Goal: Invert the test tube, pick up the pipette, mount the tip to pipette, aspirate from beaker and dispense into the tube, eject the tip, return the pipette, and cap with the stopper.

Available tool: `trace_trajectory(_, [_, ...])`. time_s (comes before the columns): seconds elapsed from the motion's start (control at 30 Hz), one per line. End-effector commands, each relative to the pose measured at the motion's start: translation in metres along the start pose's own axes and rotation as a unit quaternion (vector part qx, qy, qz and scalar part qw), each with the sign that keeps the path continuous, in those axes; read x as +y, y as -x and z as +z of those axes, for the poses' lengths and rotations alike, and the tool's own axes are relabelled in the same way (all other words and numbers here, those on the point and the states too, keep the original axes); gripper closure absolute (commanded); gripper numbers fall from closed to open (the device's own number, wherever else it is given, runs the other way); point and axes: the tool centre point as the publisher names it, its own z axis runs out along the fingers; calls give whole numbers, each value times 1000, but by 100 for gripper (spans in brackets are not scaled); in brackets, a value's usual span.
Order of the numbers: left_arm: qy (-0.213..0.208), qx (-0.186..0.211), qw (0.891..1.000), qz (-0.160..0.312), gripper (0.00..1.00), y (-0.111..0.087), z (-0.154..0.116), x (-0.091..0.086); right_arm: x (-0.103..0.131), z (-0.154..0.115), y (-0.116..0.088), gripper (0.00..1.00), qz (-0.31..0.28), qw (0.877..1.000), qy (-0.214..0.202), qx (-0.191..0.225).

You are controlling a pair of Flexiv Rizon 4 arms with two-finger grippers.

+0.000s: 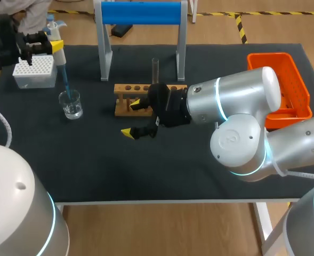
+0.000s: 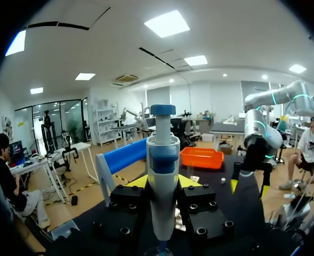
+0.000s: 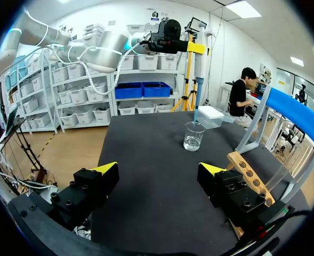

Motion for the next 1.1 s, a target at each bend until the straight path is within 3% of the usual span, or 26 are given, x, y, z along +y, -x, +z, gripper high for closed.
trace_trajectory(0.03, [1,2,1000,0,100,6,4,2,0,-2,1,0,0,1000,0,2])
trace_trajectory(1.1, [3,-11,1000,-25,100,7,17,52,0,-2,1,0,0,1000,0,2])
